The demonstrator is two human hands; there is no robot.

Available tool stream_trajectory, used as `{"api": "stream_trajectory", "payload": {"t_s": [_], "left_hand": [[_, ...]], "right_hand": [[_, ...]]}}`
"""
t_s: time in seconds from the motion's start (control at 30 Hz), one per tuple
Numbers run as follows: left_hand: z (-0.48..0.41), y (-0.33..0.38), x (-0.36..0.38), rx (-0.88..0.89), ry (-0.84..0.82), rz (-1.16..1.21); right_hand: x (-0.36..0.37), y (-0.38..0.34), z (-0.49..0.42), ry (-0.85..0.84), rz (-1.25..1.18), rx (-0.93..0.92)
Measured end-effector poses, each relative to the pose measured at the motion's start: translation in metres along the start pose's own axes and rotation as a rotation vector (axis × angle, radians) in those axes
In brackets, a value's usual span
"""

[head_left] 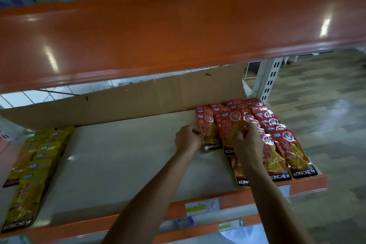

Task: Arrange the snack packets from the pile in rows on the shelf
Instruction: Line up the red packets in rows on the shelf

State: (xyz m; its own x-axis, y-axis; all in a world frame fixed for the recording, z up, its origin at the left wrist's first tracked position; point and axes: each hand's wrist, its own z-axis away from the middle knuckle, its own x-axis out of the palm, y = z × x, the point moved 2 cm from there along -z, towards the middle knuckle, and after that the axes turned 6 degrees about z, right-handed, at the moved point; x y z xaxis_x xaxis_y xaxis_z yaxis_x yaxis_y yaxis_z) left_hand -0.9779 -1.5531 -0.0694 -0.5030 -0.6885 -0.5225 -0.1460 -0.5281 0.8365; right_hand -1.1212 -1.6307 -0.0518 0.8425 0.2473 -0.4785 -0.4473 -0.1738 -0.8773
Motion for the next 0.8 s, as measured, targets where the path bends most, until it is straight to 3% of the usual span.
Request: {"api": "stream_trajectory", "payload": {"t_s": [0.27,0.37,0.43,0.63,0.8], "left_hand": [[0.001,0.001,-0.008,0.093,0.069,-0.123],[0.008,0.007,-0.012,0.223,0.11,-0.011],[0.014,0.013,-0.013,0.264,0.024,0.151],[0.018,0.009,-0.007,0.151,-0.155,0.422],[0.017,-0.009,-0.011,0.084,-0.107,0.464]], "right_hand": [[0.005,-0.007,-0.002,-0.016,0.04,-0.029],[0.008,-0.012,0.001,-0.025,0.03,-0.064],[0.011,-0.017,0.004,-0.044,0.008,-0.084],[0.016,-0.026,0.01,-0.082,0.026,-0.117],[0.016,-0.021,0.008,-0.053,0.146,-0.19]]}}
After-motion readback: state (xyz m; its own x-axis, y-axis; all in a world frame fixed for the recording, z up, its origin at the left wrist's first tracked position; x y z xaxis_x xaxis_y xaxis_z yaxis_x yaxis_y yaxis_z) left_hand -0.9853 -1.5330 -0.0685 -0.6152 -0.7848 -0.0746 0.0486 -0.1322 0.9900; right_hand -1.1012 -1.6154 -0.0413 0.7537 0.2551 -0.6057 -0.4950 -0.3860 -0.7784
